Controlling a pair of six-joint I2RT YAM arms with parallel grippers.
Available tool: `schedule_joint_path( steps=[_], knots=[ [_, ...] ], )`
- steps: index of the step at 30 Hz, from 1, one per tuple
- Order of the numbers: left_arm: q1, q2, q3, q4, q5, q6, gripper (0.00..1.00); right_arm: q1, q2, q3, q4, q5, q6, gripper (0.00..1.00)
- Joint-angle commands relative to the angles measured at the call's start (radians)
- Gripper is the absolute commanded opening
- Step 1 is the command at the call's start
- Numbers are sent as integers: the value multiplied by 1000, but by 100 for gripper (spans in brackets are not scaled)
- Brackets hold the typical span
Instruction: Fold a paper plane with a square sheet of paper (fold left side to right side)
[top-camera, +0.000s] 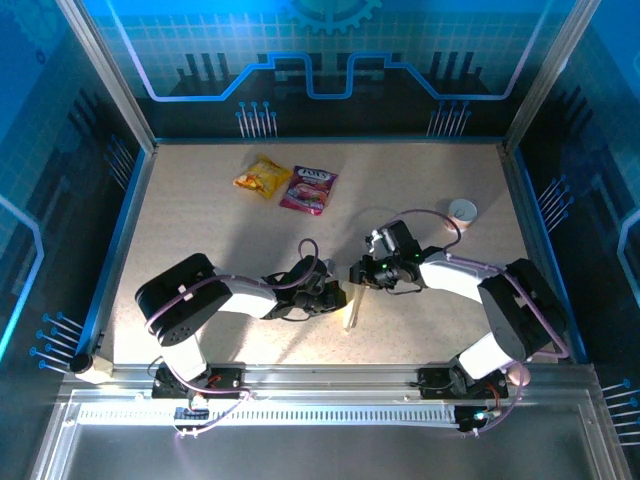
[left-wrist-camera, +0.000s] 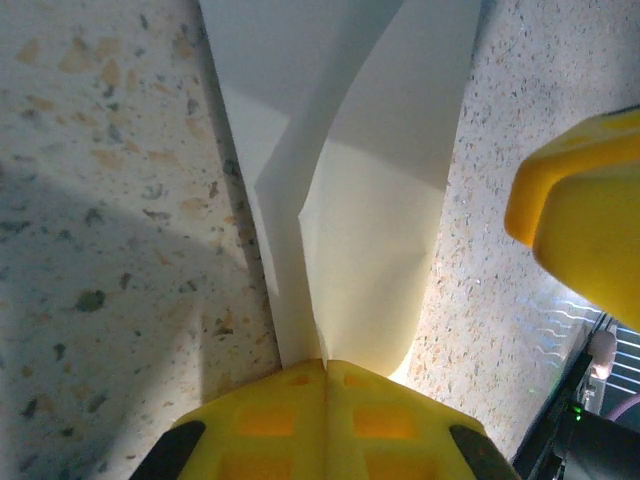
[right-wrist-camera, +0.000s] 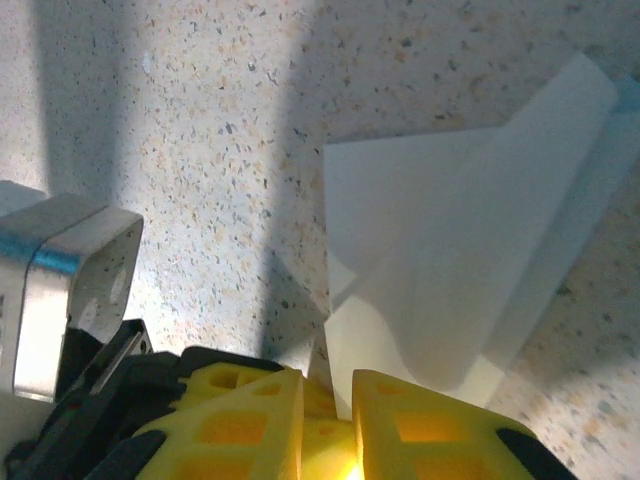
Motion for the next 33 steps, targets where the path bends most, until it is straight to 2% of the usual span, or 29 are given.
schedule_joint_path(
  steps=[1, 16, 24, 28, 33],
  knots=[
    [-29, 38, -19, -122, -16, 17, 1, 12, 43, 18, -42, 15, -17, 21],
    [-29, 37, -30, -103, -18, 8, 2, 22, 110, -7, -61, 42, -30, 21],
    [-30, -48, -42, -102, -29, 1, 16, 23, 157, -40, -88, 43, -44, 14],
    [-25, -157, -29, -178, -55, 23, 25, 23, 160, -70, -76, 42, -43, 7],
    [-7, -276, -16, -288, -72, 44, 28, 28, 161, -87, -68, 40, -42, 2]
  ],
)
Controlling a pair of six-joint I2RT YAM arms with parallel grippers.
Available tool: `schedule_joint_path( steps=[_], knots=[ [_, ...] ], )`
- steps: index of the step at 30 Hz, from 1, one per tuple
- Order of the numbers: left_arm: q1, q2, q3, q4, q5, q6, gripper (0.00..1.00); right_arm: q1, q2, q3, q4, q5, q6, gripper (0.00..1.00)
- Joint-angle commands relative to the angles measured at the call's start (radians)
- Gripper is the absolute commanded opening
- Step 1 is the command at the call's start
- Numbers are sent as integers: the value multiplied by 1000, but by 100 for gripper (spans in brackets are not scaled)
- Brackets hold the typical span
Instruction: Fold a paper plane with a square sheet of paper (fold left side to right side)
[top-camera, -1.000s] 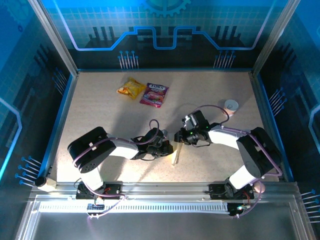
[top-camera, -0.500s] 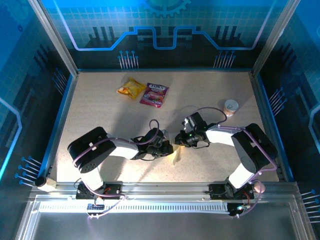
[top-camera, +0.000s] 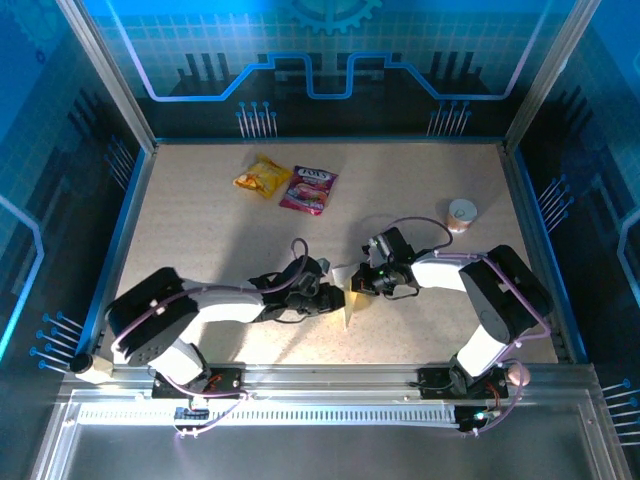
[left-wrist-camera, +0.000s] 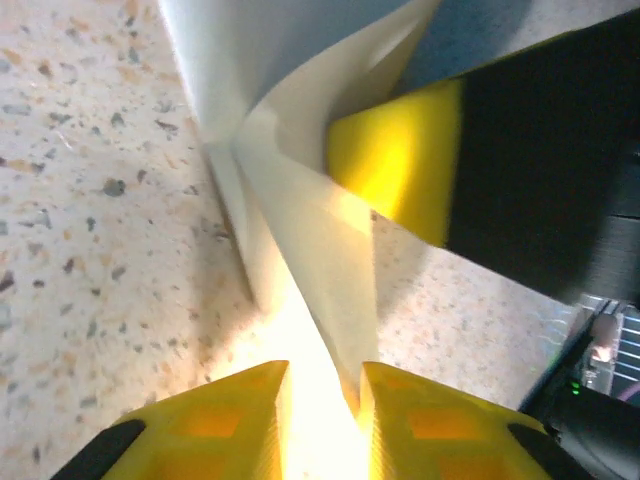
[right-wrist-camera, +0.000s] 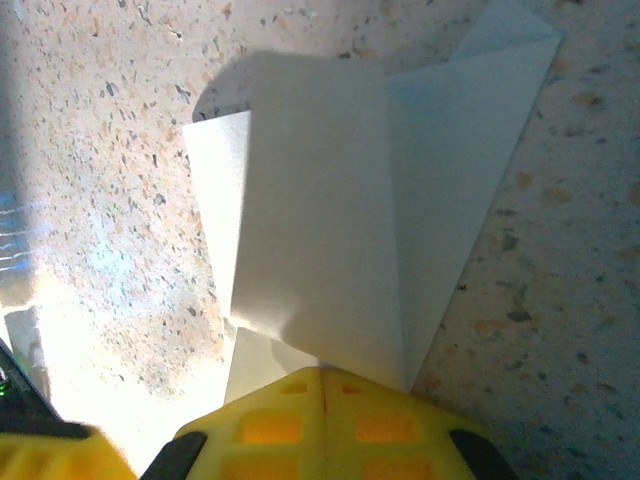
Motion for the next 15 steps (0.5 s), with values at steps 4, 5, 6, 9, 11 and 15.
schedule_joint_path(
  steps=[4, 5, 6, 9, 11, 15],
  knots=[
    [15, -117, 2, -140, 0, 29, 23, 36, 54, -54, -116, 43, -8, 1],
    [14, -120, 3, -136, 15, 25, 21, 40, 57, -53, -117, 45, -6, 1],
    [15, -121, 4, -128, 32, 17, 18, 41, 61, -52, -116, 45, -6, 1],
    [12, -109, 4, -83, 79, -12, 14, 47, 72, -49, -116, 44, -5, 1],
    [12, -89, 11, -57, 104, -25, 13, 49, 76, -47, -112, 45, -4, 1],
    [2, -40, 49, -39, 125, -30, 10, 53, 77, -42, -116, 47, -4, 1]
  ],
)
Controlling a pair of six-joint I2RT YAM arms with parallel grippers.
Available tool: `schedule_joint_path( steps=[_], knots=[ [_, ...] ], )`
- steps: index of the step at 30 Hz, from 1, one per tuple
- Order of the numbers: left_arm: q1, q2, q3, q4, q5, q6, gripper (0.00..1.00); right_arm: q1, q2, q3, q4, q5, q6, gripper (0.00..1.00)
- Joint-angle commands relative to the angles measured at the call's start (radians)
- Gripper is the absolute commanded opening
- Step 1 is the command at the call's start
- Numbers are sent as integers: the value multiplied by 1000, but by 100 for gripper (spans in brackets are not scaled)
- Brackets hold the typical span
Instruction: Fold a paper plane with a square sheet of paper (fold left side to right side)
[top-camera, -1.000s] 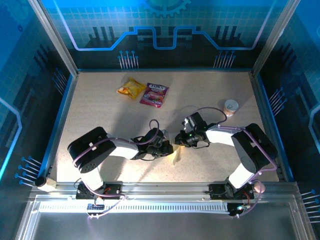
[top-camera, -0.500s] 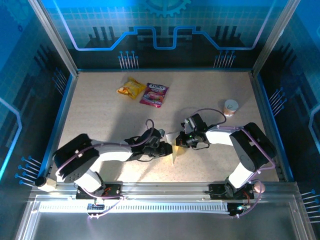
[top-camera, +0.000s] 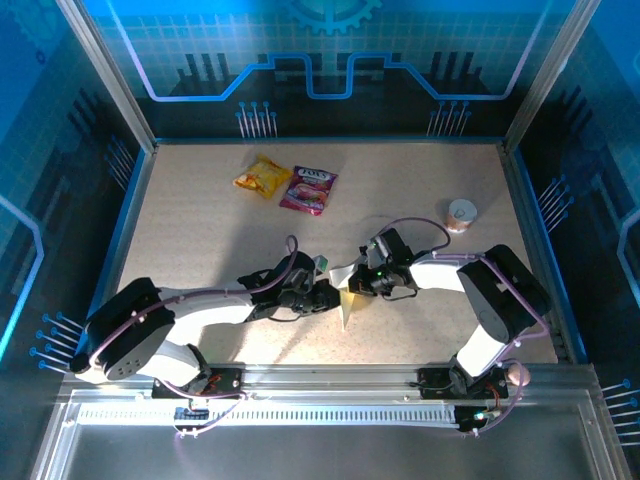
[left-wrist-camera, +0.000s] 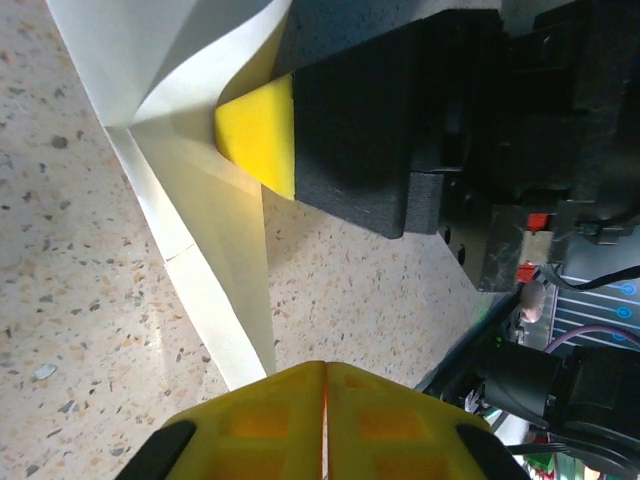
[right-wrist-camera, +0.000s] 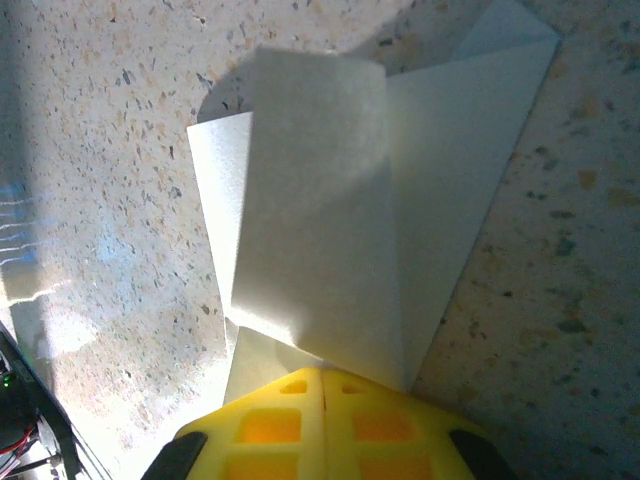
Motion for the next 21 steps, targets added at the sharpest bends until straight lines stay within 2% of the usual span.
schedule_joint_path(
  steps=[1, 21],
  knots=[
    [-7, 47, 50, 27, 53, -12, 10, 38, 70, -36, -142, 56, -5, 1],
    [-42, 218, 22, 160, 69, -74, 8, 51, 95, -16, -156, 59, -10, 1]
  ],
)
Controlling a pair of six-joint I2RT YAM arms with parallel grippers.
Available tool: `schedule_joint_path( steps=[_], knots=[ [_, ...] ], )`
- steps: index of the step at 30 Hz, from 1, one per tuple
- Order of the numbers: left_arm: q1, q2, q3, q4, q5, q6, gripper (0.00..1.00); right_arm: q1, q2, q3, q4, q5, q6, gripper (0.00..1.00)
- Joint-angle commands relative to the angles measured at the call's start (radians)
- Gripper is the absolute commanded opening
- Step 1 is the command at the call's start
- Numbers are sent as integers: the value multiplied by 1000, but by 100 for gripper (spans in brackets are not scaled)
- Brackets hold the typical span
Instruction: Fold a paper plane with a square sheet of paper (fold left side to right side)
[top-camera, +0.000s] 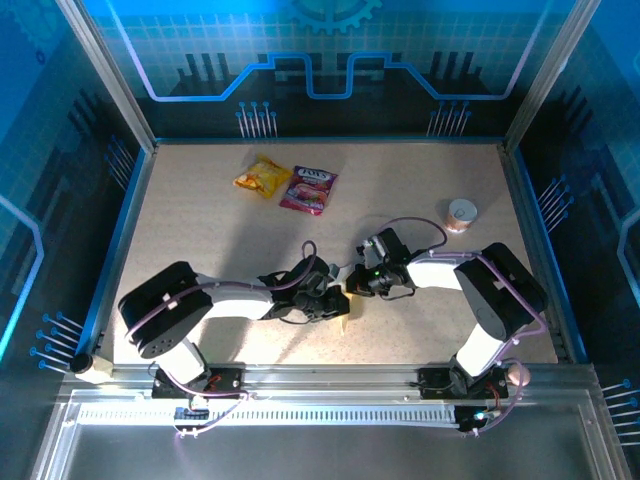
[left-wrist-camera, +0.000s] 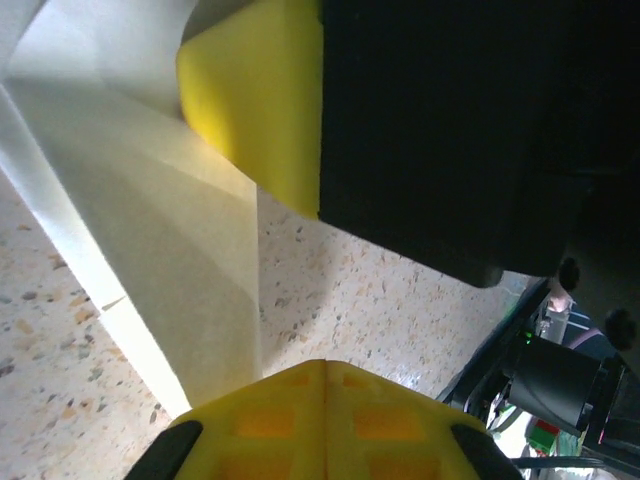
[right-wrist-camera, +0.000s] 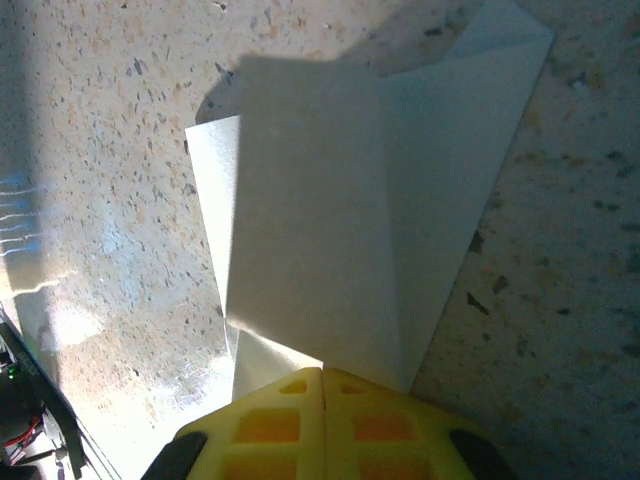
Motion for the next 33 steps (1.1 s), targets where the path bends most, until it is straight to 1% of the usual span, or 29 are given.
schedule_joint_path(
  steps=[1, 22, 24, 27, 31, 33],
  knots=[
    [-11, 25, -23, 59, 14, -32, 8, 41, 75, -36, -151, 76, -10, 1],
    [-36, 71, -43, 131, -17, -61, 8, 46, 84, -26, -170, 81, -11, 1],
    [-36, 47, -46, 126, -21, -60, 8, 47, 83, -25, -172, 84, -11, 1],
    [-37, -17, -47, 60, -45, -40, 11, 47, 82, -26, -176, 88, -11, 1],
    [-36, -120, -80, -24, -85, -32, 21, 47, 82, -28, -174, 93, -1, 1],
    [-36, -166, -113, -43, -95, -41, 23, 47, 83, -26, -174, 93, 2, 1]
  ],
)
